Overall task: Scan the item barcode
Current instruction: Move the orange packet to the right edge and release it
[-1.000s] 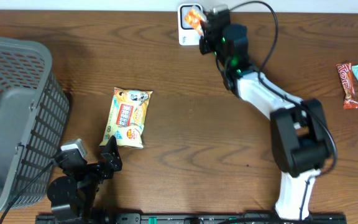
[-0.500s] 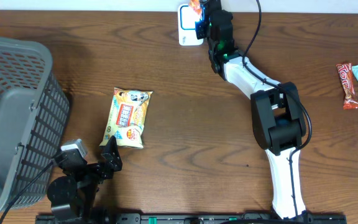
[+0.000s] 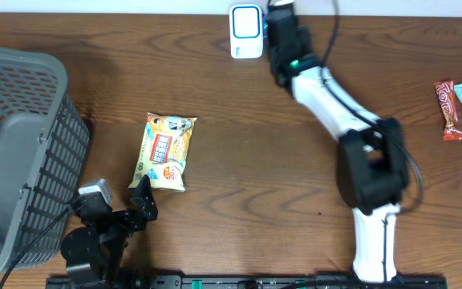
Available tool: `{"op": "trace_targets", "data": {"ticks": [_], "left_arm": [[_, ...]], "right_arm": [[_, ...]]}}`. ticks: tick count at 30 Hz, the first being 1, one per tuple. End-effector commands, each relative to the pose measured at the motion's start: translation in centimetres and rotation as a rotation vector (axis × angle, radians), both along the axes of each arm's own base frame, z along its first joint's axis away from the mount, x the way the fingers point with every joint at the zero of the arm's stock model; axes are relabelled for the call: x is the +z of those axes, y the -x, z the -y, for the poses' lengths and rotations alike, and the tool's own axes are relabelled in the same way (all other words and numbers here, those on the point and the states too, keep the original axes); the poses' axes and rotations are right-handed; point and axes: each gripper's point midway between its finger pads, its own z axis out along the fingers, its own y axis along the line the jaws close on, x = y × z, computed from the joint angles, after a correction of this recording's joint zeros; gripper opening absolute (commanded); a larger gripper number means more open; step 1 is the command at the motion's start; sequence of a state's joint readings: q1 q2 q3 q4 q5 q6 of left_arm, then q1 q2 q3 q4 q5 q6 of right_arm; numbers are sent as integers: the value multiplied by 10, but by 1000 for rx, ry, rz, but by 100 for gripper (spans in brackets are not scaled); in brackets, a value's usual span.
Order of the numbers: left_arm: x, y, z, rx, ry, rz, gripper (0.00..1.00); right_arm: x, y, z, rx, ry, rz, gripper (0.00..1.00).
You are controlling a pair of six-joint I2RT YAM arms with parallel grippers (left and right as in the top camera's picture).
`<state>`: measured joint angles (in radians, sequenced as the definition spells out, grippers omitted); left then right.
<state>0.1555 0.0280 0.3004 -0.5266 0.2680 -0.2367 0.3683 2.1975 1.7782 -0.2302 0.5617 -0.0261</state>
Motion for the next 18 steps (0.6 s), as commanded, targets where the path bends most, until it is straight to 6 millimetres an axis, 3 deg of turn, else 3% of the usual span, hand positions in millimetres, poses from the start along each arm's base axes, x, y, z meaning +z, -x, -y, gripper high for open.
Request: {"op": "trace_targets", "data": {"ticks": [1, 2, 3, 4, 5, 6, 10, 11, 15, 18], "left_arm": [[1, 0, 2, -7, 8, 6, 98], [1, 0, 2, -7, 8, 6, 98], [1, 0, 2, -7, 8, 5, 98], [1, 0, 2, -7, 8, 6, 98], [1, 0, 2, -7, 8, 6, 98], [1, 0, 2, -7, 8, 6, 98], [1, 0, 2, -7, 8, 6, 98], [1, 0, 2, -7, 8, 6, 98], [1, 0, 2, -7, 8, 6, 98], [1, 0, 2, -7, 8, 5, 98]], "right_arm": [[82, 31, 84, -253, 106, 58, 1], [78, 45, 115, -315, 162, -14, 1], [75, 50, 125, -338, 176, -38, 1], [67, 62, 157, -408, 209, -102, 1], [58, 69, 175, -450, 217, -138, 1], [37, 84, 221, -550, 213, -207, 1], [-8, 122, 310, -754, 142, -298, 1], [-13, 128, 319, -774, 130, -311, 1], [-40, 183, 388, -993, 63, -343, 1], [-51, 217, 423, -1122, 23, -344, 1]]}}
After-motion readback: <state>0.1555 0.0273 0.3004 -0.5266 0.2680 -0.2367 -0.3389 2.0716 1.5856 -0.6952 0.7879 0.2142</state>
